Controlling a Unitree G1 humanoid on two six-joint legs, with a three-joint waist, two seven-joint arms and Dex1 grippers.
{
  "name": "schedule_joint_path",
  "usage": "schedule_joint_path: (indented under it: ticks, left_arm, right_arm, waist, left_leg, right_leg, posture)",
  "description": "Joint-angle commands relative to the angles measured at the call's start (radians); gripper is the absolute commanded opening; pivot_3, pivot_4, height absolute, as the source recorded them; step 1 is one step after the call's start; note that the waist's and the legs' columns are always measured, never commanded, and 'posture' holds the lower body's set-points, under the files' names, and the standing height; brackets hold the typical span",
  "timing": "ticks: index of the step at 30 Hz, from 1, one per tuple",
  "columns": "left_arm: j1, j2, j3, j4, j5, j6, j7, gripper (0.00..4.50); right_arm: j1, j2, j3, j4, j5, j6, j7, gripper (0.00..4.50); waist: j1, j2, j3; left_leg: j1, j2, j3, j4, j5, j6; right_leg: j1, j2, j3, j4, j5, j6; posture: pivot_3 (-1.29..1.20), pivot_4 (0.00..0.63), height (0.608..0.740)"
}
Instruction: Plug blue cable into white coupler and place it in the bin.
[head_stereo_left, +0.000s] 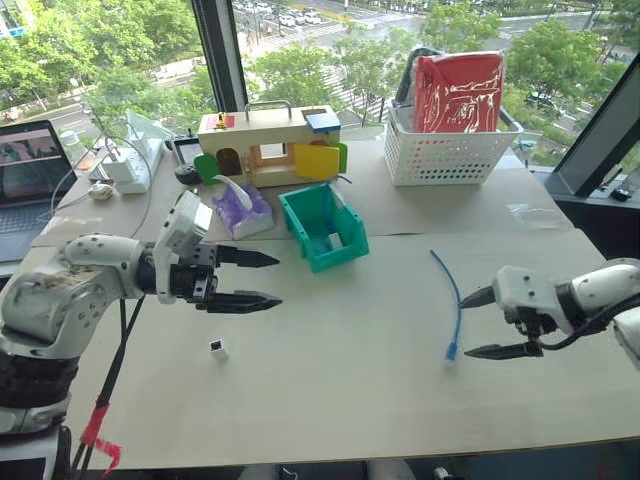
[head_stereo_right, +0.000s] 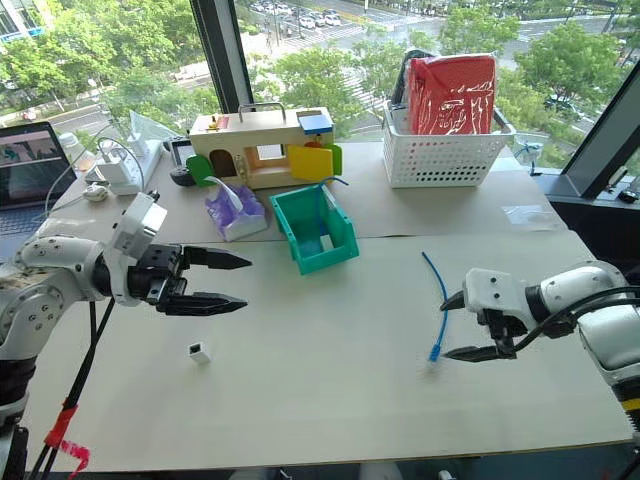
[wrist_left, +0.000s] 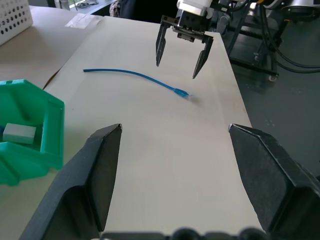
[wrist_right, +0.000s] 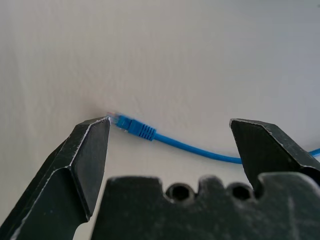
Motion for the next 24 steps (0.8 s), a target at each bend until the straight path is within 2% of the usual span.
schedule_joint_path:
  ticks: [1,3,6,7,8,11,16,18,20,24]
  left_arm:
    - [0.005,0.021,0.039,-0.028,-0.014,-0.001,0.001,3.66]
    - [0.007,0.022,0.038,-0.026,-0.01,-0.005,0.001,3.66]
    - [0.005,0.015,0.029,-0.022,-0.003,-0.012,0.004,3.66]
    - [0.003,0.013,0.021,-0.019,0.001,-0.013,0.004,3.66]
    - [0.001,0.014,0.009,-0.015,0.012,-0.016,0.002,3.66]
    - [-0.008,0.015,-0.021,0.0,0.05,-0.032,-0.002,3.66]
    - [-0.047,0.002,-0.127,0.053,0.159,-0.073,-0.006,3.66]
    - [-0.066,-0.025,-0.181,0.077,0.203,-0.111,-0.021,3.66]
    - [-0.104,-0.095,-0.246,0.132,0.253,-0.151,-0.014,3.66]
    - [-0.153,-0.185,-0.344,0.22,0.345,-0.214,-0.024,3.66]
  right_arm:
    - [-0.002,0.008,-0.005,0.049,-0.007,-0.021,0.015,2.35]
    - [-0.006,0.018,-0.014,0.06,0.004,-0.001,0.011,1.78]
    - [-0.011,0.032,-0.021,0.07,0.014,0.02,0.005,0.6]
    - [-0.008,0.04,-0.024,0.053,0.024,0.042,0.004,0.44]
    - [-0.006,0.049,-0.025,0.023,0.034,0.07,0.001,0.02]
    - [-0.009,0.075,-0.027,-0.059,0.051,0.152,-0.009,0.02]
    - [-0.046,0.175,0.013,-0.278,0.038,0.394,-0.074,0.02]
    - [-0.063,0.225,0.048,-0.324,0.011,0.449,-0.107,0.02]
    - [-0.076,0.283,0.076,-0.357,0.003,0.522,-0.144,0.02]
    - [-0.091,0.34,0.115,-0.36,-0.026,0.578,-0.187,0.02]
  waist:
    - [0.0,-0.001,0.0]
    - [0.001,-0.002,0.001]
    - [0.0,-0.003,0.0]
    - [0.0,-0.003,0.0]
    - [0.0,-0.003,0.0]
    - [-0.002,-0.003,0.0]
    - [0.002,-0.002,0.001]
    - [0.005,-0.002,0.001]
    - [0.008,-0.002,0.001]
    - [0.022,-0.002,0.001]
  left_leg:
    - [0.003,0.0,0.0,0.0,0.0,0.0]
    - [0.007,0.0,0.0,0.0,0.0,0.0]
    - [0.01,0.0,0.0,0.0,0.0,0.0]
    - [0.01,0.0,0.0,0.0,0.0,0.0]
    - [0.01,0.0,0.0,0.0,0.0,0.0]
    - [0.01,0.0,0.0,0.0,0.0,0.0]
    - [0.009,0.0,0.0,0.0,0.0,0.0]
    - [0.008,0.0,0.0,0.0,0.0,0.0]
    - [0.007,0.0,-0.001,0.0,0.0,0.0]
    - [0.002,0.0,-0.001,0.001,0.0,0.0]
  right_leg:
    - [0.003,0.0,0.0,0.0,0.0,0.0]
    - [0.008,0.0,0.0,-0.001,0.0,0.0]
    - [0.011,0.0,0.0,-0.001,0.0,0.0]
    - [0.011,0.0,0.0,-0.001,0.0,0.0]
    - [0.011,0.0,0.0,-0.001,0.0,0.0]
    - [0.011,0.0,0.0,-0.001,0.0,0.0]
    - [0.009,0.0,0.0,0.0,0.0,0.0]
    - [0.008,0.0,0.0,0.0,0.0,0.0]
    - [0.008,0.0,0.0,-0.001,0.0,0.0]
    - [0.005,0.0,0.0,-0.001,0.0,0.0]
  posture:
    - [0.0,0.15,0.74]
    - [0.0,0.15,0.74]
    - [0.0,0.15,0.74]
    - [0.0,0.15,0.74]
    - [0.0,0.15,0.74]
    - [0.0,0.15,0.74]
    - [0.0,0.15,0.74]
    - [0.0,0.15,0.74]
    - [0.0,0.15,0.74]
    - [0.0,0.15,0.74]
